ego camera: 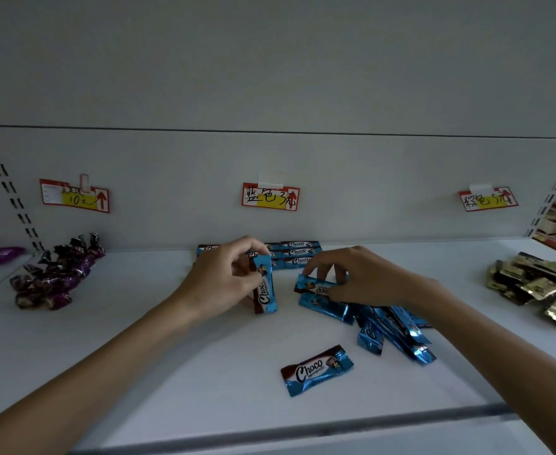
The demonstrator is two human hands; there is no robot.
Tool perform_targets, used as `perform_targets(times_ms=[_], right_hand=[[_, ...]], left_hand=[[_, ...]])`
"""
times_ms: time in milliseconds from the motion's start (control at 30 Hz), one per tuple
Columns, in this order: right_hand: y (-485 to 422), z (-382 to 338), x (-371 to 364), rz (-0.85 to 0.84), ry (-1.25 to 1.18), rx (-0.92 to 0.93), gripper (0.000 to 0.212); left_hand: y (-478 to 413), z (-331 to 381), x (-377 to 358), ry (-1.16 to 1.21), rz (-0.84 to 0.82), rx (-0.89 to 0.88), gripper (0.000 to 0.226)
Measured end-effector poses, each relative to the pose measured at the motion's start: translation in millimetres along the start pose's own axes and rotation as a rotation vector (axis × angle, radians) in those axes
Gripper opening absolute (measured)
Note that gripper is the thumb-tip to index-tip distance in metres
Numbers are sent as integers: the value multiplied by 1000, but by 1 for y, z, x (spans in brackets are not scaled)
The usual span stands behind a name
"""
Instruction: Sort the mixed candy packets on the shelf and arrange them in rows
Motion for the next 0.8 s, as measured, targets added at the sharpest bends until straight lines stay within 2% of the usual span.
perform_targets(times_ms=[100, 233, 300, 433, 567, 700, 800], right_hand=[[2, -4, 3, -21, 48, 27, 45], [-1, -8, 6, 108, 57, -3, 25], [-3, -11, 9, 155, 10, -43, 21], [-4, -14, 13, 187, -102, -103, 26], [-2, -15, 6, 167, 69, -73, 14], [-2, -9, 3, 125, 206, -99, 16], [-5, -3, 4, 103, 168, -89, 15]], left_hand=[[3, 1, -2, -27, -10, -38, 36], [2, 2, -2, -42, 19, -83, 32], [1, 3, 0, -33, 14, -96, 28], [-4, 3, 8, -67, -4, -117, 44], [-11, 2, 1, -217, -134, -125, 27], [-10, 0, -12, -300, -198, -162, 41], [-2, -6, -8, -385, -208, -192, 30]])
Point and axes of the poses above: each hand's wrist, its own y-axis away from the middle knuckle, its own x-axis out of the back of the hand, z = x × y, the point moved 2 cm from there along -y, towards the middle knuckle, and after that the axes turned 13 degrees about y, right-handed, at the moved point
